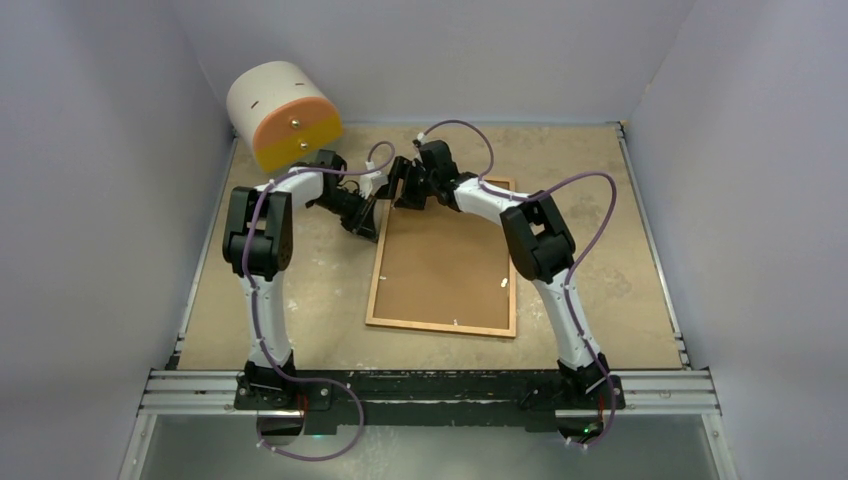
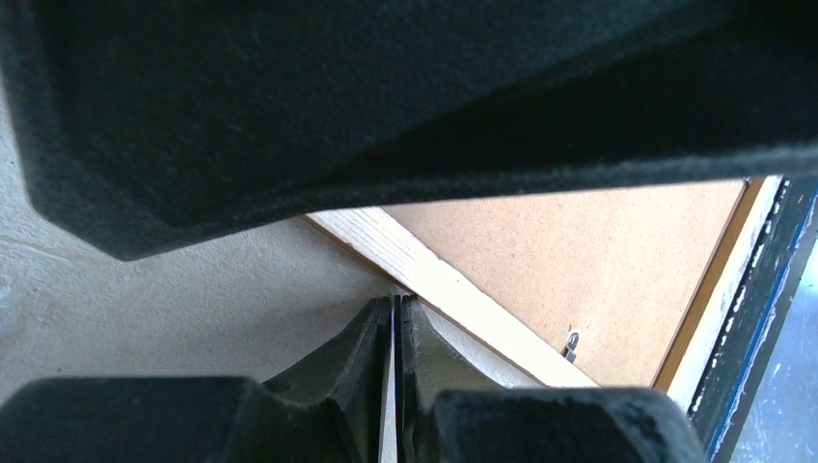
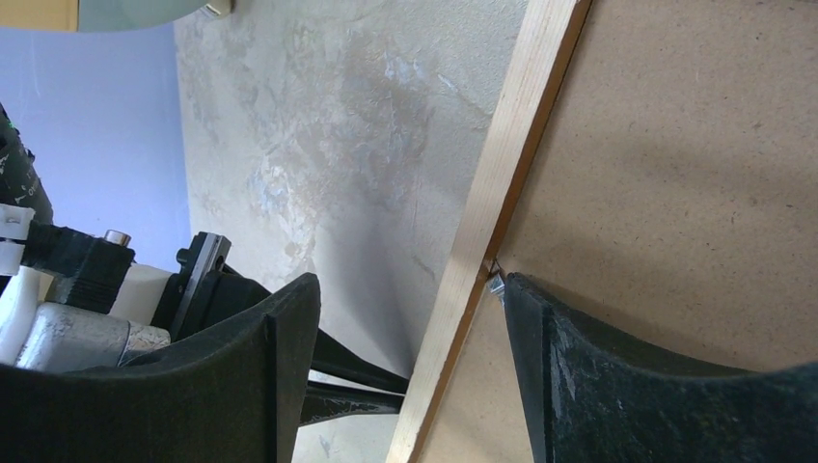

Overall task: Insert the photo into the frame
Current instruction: Install the photo frame at the center of the board.

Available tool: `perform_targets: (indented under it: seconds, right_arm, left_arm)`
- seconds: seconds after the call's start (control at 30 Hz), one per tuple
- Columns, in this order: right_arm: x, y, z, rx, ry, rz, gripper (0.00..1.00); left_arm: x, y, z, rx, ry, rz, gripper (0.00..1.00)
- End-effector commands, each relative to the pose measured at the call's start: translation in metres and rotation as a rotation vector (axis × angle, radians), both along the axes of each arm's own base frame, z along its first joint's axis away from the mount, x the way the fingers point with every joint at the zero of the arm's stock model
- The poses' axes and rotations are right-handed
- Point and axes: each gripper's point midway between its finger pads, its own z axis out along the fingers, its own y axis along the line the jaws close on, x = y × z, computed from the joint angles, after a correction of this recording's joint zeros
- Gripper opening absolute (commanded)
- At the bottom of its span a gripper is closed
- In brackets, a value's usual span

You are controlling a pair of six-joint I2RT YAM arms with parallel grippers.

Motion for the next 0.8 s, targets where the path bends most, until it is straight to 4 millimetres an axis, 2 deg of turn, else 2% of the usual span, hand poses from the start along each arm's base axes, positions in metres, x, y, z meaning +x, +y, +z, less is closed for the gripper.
perform_targets:
  seconds: [0.0, 0.17, 0.27, 0.4, 0.53, 0.67, 0.77]
  right_arm:
    - [-0.008, 0.007, -0.002, 0.018, 0.036, 0.025, 0.72]
    - [-0.012, 0.007, 0.003, 0.018, 0.04, 0.045, 0.72]
    - [-0.002, -0.002, 0.015, 0.0, 0.001, 0.02, 0.73]
    - [0.023, -0.034, 0.043, 0.017, -0.047, -0.055, 0.75]
    - [0.043, -0.074, 0.055, 0.018, -0.062, -0.126, 0.76]
    - [0.056, -0.109, 0.05, -0.037, -0.067, -0.184, 0.76]
    - [0.06, -0.125, 0.04, -0.087, -0.057, -0.211, 0.76]
  left_arm:
    - [-0.003, 0.004, -0.016, 0.042, -0.013, -0.012, 0.1]
    - [-0.003, 0.005, -0.014, 0.048, -0.022, -0.018, 0.1]
    - [-0.003, 0.007, -0.013, 0.059, -0.027, -0.024, 0.1]
    - [-0.004, 0.008, -0.01, 0.064, -0.033, -0.028, 0.1]
    - [-0.004, 0.008, -0.007, 0.063, -0.043, -0.032, 0.1]
    - [-0.005, 0.008, -0.007, 0.064, -0.044, -0.036, 0.1]
    - [-0.006, 0.008, -0.008, 0.064, -0.045, -0.036, 0.1]
